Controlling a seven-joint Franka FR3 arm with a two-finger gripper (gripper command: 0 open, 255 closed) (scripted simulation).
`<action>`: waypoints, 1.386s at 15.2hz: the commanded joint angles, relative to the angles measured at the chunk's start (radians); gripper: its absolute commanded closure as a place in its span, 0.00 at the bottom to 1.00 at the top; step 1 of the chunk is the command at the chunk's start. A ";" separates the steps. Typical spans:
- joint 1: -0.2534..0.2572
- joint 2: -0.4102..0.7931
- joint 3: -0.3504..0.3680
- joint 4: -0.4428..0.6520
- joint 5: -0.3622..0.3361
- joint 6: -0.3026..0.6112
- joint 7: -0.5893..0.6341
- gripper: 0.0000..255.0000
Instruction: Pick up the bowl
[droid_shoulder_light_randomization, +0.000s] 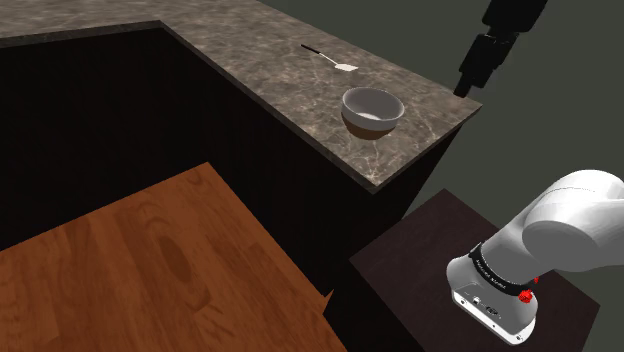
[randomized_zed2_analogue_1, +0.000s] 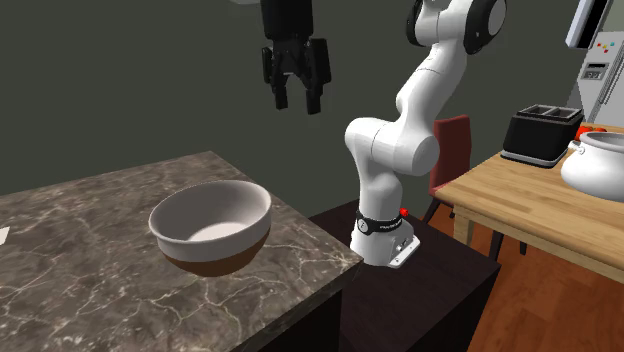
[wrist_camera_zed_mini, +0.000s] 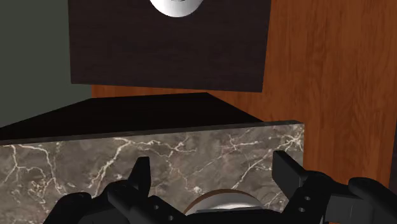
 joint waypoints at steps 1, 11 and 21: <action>0.000 0.000 0.000 0.000 0.000 0.000 0.000 0.00; 0.005 0.313 -0.060 0.041 0.041 0.294 -0.078 0.00; 0.013 0.496 -0.086 0.054 0.085 0.470 -0.136 0.00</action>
